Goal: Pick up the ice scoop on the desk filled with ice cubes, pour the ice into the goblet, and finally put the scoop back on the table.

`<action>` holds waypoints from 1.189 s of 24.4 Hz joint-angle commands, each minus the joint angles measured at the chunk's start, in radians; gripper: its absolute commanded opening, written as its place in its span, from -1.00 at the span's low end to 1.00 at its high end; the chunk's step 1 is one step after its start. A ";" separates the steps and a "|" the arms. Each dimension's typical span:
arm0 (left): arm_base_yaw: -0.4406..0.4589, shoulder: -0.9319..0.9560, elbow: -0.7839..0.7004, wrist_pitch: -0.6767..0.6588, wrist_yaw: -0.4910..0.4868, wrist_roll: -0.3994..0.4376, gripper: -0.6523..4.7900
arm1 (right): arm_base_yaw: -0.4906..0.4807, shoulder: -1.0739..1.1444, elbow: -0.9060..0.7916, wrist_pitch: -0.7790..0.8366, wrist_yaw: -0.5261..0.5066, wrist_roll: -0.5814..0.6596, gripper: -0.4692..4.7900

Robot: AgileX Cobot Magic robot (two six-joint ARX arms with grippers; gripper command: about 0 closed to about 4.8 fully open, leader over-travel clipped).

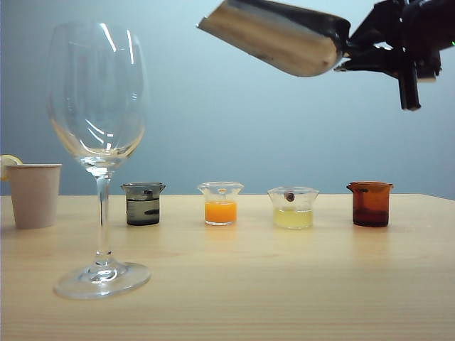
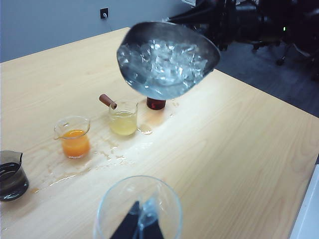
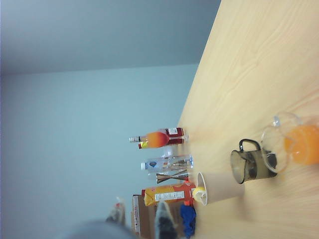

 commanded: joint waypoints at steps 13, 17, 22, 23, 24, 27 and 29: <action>0.001 -0.002 0.005 0.011 -0.018 0.000 -0.78 | 0.192 -0.008 0.220 -0.228 0.004 -0.083 -0.84; 0.001 -0.002 0.005 0.010 -0.018 0.000 -0.78 | 0.238 -0.011 0.220 -0.234 0.056 -0.082 -0.84; 0.001 -0.002 0.005 0.009 -0.018 0.000 -0.78 | 0.275 -0.017 0.234 -0.288 0.092 -0.105 -0.84; 0.001 -0.002 0.005 0.009 -0.018 0.000 -0.78 | 0.282 -0.018 0.243 -0.312 0.109 -0.127 -0.84; 0.001 -0.002 0.005 0.009 -0.018 0.000 -0.78 | 0.282 -0.019 0.251 -0.328 0.110 -0.137 -0.84; 0.001 -0.002 0.006 0.010 -0.018 0.000 -0.78 | 0.282 -0.020 0.283 -0.381 0.114 -0.176 -0.84; 0.001 -0.002 0.011 0.009 -0.018 0.000 -0.78 | 0.282 -0.020 0.311 -0.426 0.118 -0.208 -0.84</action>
